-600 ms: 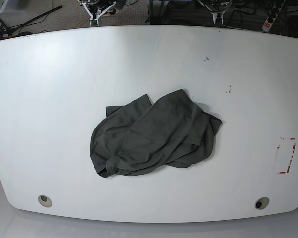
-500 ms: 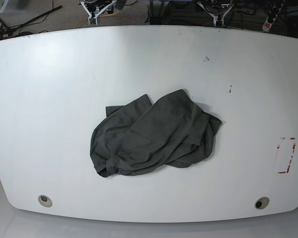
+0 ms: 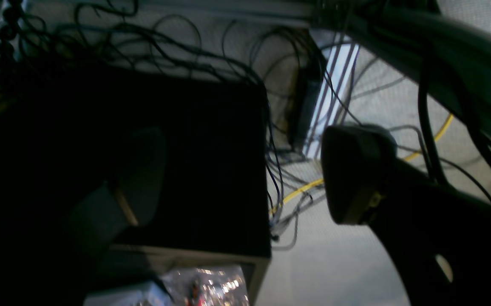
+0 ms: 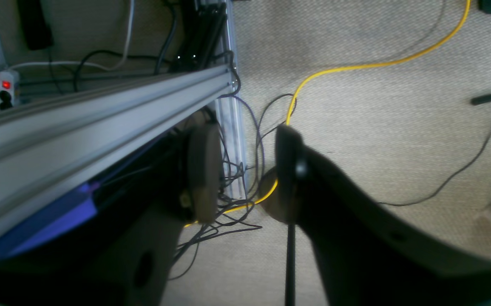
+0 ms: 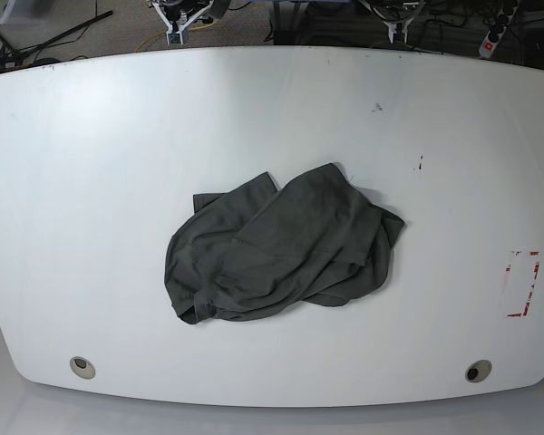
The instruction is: Fold the T-shirt properly
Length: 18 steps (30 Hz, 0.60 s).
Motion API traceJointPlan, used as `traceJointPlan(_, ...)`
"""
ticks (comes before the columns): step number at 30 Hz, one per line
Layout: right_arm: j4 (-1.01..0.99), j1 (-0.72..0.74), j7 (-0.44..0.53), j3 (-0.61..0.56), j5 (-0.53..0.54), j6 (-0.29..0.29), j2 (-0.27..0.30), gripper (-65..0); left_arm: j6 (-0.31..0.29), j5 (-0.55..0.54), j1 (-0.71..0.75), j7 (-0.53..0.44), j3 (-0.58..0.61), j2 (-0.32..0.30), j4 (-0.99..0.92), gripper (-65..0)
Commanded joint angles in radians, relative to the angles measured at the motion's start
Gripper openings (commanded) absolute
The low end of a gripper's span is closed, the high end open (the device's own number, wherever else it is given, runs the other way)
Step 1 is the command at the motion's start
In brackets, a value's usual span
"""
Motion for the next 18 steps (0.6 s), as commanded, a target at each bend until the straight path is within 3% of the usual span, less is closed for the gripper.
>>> traceJointPlan(1,0.039,-0.028,0.027,0.004,0.01,0.007,0.006,-44.7,0.005,0.001,0.053,-0.013,0.0,-0.003,0.091,-12.2)
traceJointPlan(18,0.449,-0.314,0.042,0.001,0.014,0.017,-0.068,-44.7,0.002,-0.001,0.399,-0.01,0.0,-0.001,0.631,-12.2)
